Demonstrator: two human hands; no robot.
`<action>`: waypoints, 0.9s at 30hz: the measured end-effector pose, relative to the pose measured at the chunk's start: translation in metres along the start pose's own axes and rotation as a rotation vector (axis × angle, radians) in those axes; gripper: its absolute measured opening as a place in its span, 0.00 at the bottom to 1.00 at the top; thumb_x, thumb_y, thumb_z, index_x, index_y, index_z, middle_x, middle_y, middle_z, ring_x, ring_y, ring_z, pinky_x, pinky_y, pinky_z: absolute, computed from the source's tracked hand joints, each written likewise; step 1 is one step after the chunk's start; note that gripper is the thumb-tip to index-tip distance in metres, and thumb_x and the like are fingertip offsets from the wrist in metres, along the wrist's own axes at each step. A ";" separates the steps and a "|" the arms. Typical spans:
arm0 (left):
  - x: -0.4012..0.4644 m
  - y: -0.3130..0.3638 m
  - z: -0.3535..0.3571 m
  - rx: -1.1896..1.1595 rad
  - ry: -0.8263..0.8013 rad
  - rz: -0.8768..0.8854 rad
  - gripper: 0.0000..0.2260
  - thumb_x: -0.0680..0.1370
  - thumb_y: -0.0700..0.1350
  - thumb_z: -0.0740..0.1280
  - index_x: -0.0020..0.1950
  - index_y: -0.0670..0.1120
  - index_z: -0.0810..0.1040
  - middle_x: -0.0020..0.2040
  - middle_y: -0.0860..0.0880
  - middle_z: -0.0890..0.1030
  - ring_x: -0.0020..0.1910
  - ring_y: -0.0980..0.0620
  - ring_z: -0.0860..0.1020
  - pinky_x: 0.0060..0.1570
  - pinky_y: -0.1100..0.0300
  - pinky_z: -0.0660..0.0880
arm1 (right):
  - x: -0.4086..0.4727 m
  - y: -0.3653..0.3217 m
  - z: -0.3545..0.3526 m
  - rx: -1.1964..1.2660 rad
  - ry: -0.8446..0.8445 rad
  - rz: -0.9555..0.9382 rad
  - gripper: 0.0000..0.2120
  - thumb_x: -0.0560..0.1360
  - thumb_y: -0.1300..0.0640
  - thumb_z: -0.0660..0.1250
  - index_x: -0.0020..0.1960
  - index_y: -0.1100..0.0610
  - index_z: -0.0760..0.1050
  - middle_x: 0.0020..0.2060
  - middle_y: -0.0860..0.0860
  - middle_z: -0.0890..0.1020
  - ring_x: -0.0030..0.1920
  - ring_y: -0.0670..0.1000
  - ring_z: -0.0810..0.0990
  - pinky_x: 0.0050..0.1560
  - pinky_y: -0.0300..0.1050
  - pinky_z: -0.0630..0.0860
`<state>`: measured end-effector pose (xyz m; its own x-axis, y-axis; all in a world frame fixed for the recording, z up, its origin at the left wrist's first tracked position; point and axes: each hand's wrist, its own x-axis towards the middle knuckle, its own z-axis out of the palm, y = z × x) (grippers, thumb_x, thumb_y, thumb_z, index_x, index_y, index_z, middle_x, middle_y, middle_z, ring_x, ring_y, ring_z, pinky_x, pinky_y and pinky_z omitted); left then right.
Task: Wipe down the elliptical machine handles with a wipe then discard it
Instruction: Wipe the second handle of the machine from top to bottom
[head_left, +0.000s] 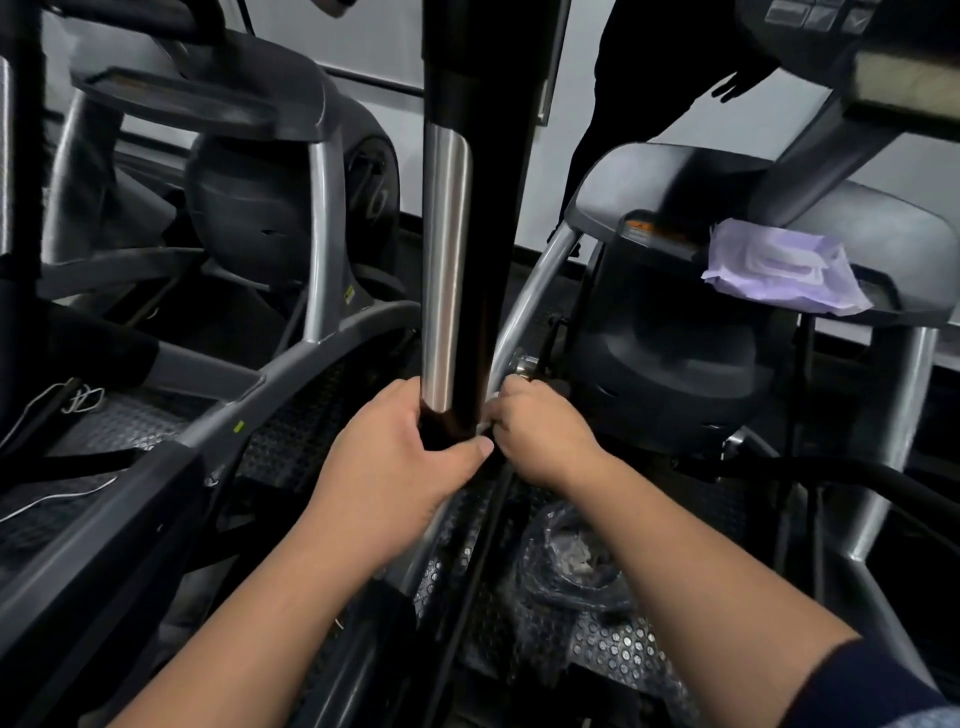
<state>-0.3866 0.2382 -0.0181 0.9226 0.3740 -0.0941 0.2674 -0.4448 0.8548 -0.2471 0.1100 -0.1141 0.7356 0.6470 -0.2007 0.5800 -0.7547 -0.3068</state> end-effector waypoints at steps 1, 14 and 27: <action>0.001 -0.001 0.000 0.003 -0.001 -0.001 0.09 0.70 0.51 0.76 0.43 0.57 0.77 0.43 0.53 0.81 0.44 0.54 0.81 0.48 0.49 0.79 | 0.002 0.006 0.000 -0.027 -0.005 0.010 0.17 0.79 0.58 0.58 0.62 0.50 0.81 0.56 0.53 0.76 0.56 0.60 0.74 0.60 0.55 0.73; -0.001 -0.001 -0.001 0.011 -0.017 0.015 0.08 0.70 0.52 0.75 0.43 0.57 0.77 0.43 0.54 0.81 0.44 0.55 0.81 0.48 0.47 0.79 | -0.002 0.025 -0.011 -0.106 -0.078 0.082 0.24 0.78 0.62 0.56 0.70 0.47 0.73 0.74 0.48 0.72 0.67 0.60 0.70 0.67 0.55 0.69; 0.001 -0.003 0.000 0.005 -0.001 0.016 0.09 0.68 0.55 0.75 0.43 0.60 0.76 0.42 0.54 0.81 0.43 0.56 0.80 0.46 0.50 0.79 | -0.028 0.004 0.018 0.158 0.177 -0.045 0.27 0.76 0.68 0.59 0.74 0.55 0.72 0.73 0.53 0.75 0.75 0.53 0.69 0.74 0.43 0.63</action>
<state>-0.3863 0.2403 -0.0203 0.9270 0.3662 -0.0812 0.2543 -0.4543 0.8538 -0.2721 0.0905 -0.1266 0.7685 0.6395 -0.0217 0.5614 -0.6902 -0.4565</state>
